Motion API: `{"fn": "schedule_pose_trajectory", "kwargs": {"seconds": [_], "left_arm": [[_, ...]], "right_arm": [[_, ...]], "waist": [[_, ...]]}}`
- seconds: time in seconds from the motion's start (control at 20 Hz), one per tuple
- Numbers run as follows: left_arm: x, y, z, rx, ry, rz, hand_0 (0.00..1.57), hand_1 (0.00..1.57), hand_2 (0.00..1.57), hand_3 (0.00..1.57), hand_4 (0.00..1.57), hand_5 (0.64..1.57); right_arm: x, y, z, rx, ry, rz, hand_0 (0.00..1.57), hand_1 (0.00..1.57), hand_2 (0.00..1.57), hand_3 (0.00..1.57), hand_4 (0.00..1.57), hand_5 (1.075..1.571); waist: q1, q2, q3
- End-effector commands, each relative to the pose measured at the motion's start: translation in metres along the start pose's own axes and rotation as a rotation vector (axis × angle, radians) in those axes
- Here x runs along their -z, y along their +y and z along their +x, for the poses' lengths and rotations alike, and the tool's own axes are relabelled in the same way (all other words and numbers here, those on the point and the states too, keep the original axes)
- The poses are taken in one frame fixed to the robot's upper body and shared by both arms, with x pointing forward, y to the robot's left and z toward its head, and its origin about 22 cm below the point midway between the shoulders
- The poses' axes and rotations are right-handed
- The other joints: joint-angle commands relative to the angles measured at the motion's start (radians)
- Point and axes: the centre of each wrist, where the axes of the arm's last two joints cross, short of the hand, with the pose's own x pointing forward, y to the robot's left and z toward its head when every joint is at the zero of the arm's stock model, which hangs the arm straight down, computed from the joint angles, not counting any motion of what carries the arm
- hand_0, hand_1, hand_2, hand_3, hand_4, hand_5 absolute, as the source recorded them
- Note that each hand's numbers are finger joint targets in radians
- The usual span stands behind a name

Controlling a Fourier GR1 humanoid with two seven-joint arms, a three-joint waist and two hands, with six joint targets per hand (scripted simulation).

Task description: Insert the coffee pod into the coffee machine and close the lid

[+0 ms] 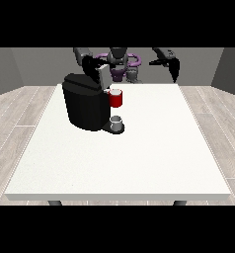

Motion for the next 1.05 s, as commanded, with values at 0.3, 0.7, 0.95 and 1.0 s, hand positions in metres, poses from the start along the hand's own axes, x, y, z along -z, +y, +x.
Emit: {"fn": "schedule_pose_trajectory", "kwargs": {"seconds": [0.3, 0.7, 0.95, 1.0], "left_arm": [[0.002, 0.005, 0.001, -0.005, 0.010, -0.019, 0.00, 0.00, 0.00, 0.00, 0.17, 1.571], [-0.014, 0.005, -0.017, -0.003, -0.008, 0.008, 0.00, 0.00, 0.00, 0.00, 0.20, 1.571], [-0.024, -0.003, -0.036, -0.030, 0.036, 0.054, 0.00, 0.00, 0.00, 0.00, 0.25, 1.571], [-0.035, 0.003, -0.042, -0.032, 0.029, 0.071, 0.00, 0.00, 0.00, 0.00, 0.19, 1.571]], "right_arm": [[0.009, 0.031, 0.025, -0.064, -0.043, 0.091, 0.00, 0.00, 0.00, 0.00, 0.07, 1.571], [-0.015, 0.055, 0.013, 0.077, -0.159, 0.208, 0.00, 0.00, 0.00, 0.00, 0.35, 1.571], [-0.074, 0.090, -0.035, 0.240, -0.061, 0.178, 0.00, 0.00, 0.00, 0.00, 0.25, 1.571], [-0.083, 0.086, -0.045, 0.232, -0.028, 0.142, 0.00, 0.00, 0.00, 0.00, 0.16, 1.571]], "waist": [[0.044, -0.019, -0.0068], [0.001, -0.063, -0.0064], [-0.091, -0.145, -0.0064], [-0.104, -0.158, -0.0065]]}}
